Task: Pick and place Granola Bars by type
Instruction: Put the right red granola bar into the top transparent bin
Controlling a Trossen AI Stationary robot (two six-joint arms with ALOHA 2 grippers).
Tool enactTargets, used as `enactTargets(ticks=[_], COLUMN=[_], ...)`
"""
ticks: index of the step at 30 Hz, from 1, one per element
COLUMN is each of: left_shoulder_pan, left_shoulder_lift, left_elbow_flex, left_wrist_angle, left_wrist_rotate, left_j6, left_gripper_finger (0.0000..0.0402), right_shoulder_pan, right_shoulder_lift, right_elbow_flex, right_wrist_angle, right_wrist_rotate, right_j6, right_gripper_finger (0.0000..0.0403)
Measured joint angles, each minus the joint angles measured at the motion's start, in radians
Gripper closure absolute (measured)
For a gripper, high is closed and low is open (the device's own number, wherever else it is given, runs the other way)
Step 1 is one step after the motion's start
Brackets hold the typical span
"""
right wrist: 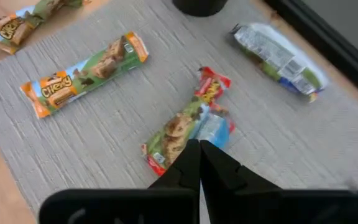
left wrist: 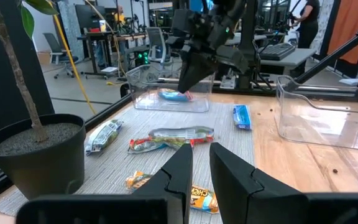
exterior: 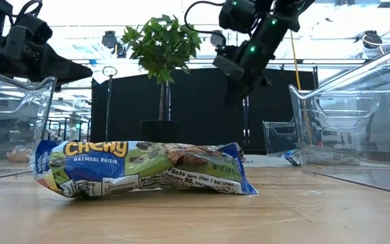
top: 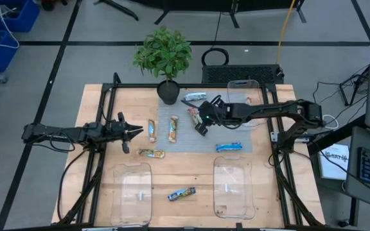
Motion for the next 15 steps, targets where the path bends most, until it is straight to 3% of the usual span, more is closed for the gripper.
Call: enactTargets(ticks=[8, 12, 15], left_shoulder_pan=[0.000, 0.000, 0.000], left_shoulder_lift=[0.000, 0.000, 0.000], left_elbow_flex=[0.000, 0.000, 0.000], left_wrist_angle=[0.000, 0.000, 0.005], left_wrist_rotate=[0.000, 0.000, 0.000], left_j6=[0.000, -0.001, -0.001], left_gripper_finger=[0.0339, 0.0339, 0.0339], right_shoulder_pan=[-0.003, -0.001, -0.004], right_shoulder_lift=[0.030, 0.043, 0.050], right_elbow_flex=[-0.020, -0.030, -0.043], right_wrist_angle=[-0.037, -0.042, -0.043], right_wrist_rotate=[-0.218, -0.255, -0.210], right_j6=[0.037, 0.046, 0.064], right_gripper_finger=[0.0387, 0.0330, 0.0277])
